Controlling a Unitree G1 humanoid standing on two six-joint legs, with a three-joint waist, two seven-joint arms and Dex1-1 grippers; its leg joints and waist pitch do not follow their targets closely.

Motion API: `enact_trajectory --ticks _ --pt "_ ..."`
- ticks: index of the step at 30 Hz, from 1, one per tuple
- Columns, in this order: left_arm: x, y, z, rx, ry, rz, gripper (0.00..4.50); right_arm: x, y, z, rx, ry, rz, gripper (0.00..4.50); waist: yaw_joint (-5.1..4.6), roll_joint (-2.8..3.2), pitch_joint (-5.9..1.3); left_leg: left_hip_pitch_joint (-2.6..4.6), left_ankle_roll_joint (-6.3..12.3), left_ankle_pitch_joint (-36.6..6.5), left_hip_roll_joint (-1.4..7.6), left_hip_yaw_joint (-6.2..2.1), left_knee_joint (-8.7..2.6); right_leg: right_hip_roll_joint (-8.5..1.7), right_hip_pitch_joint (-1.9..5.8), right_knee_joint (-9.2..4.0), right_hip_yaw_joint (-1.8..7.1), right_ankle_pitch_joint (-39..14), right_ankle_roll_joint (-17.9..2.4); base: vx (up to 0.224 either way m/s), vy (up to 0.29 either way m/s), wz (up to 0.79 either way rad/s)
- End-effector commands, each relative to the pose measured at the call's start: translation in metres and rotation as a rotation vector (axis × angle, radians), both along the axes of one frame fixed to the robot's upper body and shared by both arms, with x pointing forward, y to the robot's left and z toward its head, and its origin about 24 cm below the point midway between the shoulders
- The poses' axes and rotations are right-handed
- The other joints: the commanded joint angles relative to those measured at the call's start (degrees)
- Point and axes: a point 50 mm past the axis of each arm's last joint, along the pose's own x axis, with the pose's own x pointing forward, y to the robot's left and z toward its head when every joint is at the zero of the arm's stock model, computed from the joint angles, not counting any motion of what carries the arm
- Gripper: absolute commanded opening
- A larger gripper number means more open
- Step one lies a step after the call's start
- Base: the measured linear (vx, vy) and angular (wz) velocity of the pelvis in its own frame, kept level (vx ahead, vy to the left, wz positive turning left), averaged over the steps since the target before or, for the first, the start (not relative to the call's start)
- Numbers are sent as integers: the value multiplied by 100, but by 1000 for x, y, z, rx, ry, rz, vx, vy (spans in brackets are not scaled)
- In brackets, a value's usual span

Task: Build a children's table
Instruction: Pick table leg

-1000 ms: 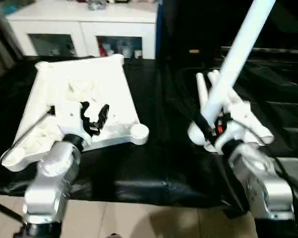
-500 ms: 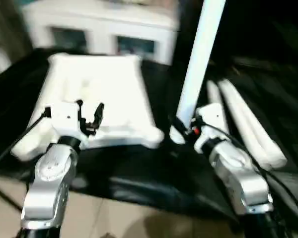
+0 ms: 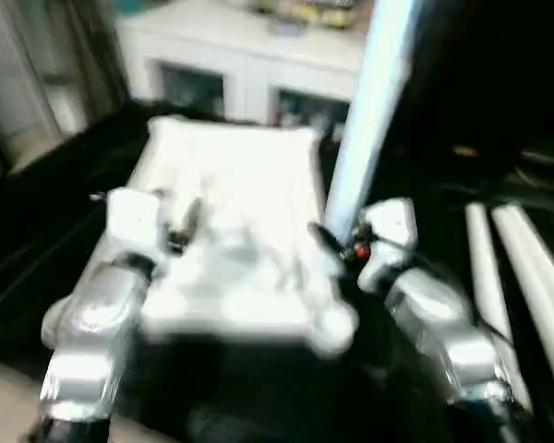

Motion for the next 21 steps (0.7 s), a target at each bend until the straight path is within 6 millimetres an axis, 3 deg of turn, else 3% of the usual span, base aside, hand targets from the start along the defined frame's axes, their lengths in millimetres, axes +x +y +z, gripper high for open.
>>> enact_trajectory --ticks 1,2,3,4,5,6,7,8,10,11,12,14,16,17,18,19,20,21 --pt "-2 7 4 -4 -17 -4 324 1 7 11 14 -34 22 188 210 -23 -430 -613 -186 2418 320 -273 -198 -854 940 -161 612 6043 -1698 203 -42 1" --pt "-2 7 5 -11 -20 -1 324 1 6 12 19 -37 23 188 163 153 -389 -598 -257 2756 383 -210 -580 -418 694 -96 201 6505 -1406 13 -89 4" --pt "-2 8 3 -28 -15 22 324 0 5 13 12 -39 25 188 127 270 -377 -524 -288 2927 413 -163 -740 -233 581 -136 18 5737 -1198 -129 -60 -1" --pt "-2 9 3 -33 -13 31 324 0 5 13 8 -40 26 188 36 355 -370 -575 -354 2616 616 -145 -754 -83 595 -183 -34 3575 -999 -116 -68 2" --pt "-2 9 1 -27 -14 37 324 -1 4 12 2 -38 25 188 36 367 -350 -450 -397 1772 846 -166 -791 -219 534 -334 -20 1789 -1055 -52 -13 -1" --pt "-2 8 0 -18 -17 41 324 -1 3 11 8 -28 17 188 31 347 -322 -426 -396 1330 862 -140 -825 -258 519 -384 12 1211 -1148 0 0 0" --pt "-2 8 0 -13 -19 44 324 -2 2 11 13 -21 12 188 38 298 -252 -410 -397 486 857 -27 -898 -304 510 -508 55 271 -1243 0 0 0" --pt "-3 7 -1 -13 -20 46 324 -2 2 10 18 -9 8 188 49 266 -198 -362 -432 -238 850 67 -964 -323 485 -610 74 -784 -1189 0 0 0" --pt "-3 5 -1 -15 -19 46 324 -3 3 10 24 3 5 188 45 257 -159 -348 -473 -706 850 118 -1010 -347 459 -694 93 -1690 -976 0 0 0" --pt "-3 6 -4 -52 19 57 324 -3 5 10 28 8 9 188 -10 259 -151 -96 -710 -1030 875 314 -886 -206 172 -942 233 -2761 -469 0 0 0" --pt "-3 7 -4 -59 23 64 324 -4 6 10 31 10 12 188 11 211 -122 96 -907 -1374 749 493 -726 3 -47 -1029 267 -3376 -144 -75 5 -20" --pt "-2 7 -4 -62 21 61 324 -4 8 11 33 12 14 188 55 148 -133 59 -811 -1522 710 551 -720 -32 -8 -1028 418 -3814 77 -59 11 -35" --pt "-3 6 -4 -50 21 52 324 -3 8 11 33 17 11 188 123 88 -212 -141 -521 -1171 640 571 -707 -170 235 -961 784 -3787 73 29 79 -76" --pt "-2 6 -4 -25 9 70 324 -3 7 10 38 24 -1 188 299 -29 -235 -324 -194 -628 511 398 -298 -544 504 -1124 1462 -4058 -156 37 86 -62" --pt "-2 6 -3 -9 0 80 324 -3 7 10 39 26 -5 188 317 -56 -212 -462 -156 -439 496 245 -205 -609 613 -1136 1644 -4126 -278 -11 127 -64" --pt "-2 6 -3 1 -6 86 324 -3 6 10 40 27 -7 188 312 -20 -180 -506 -314 -202 481 45 -229 -393 540 -1120 1737 -3879 -416 -21 161 -68" --pt "-2 6 -3 0 -6 88 324 -3 5 10 41 34 -16 188 120 183 -206 -248 -707 -152 546 74 -770 350 126 -908 1185 -3065 -180 -21 161 -68" --pt "-1 5 -4 -7 -3 89 324 -3 4 9 39 41 -26 188 -84 395 -278 -78 -893 -121 1042 -186 -1137 425 -90 -332 521 -1382 -48 -16 165 -44"
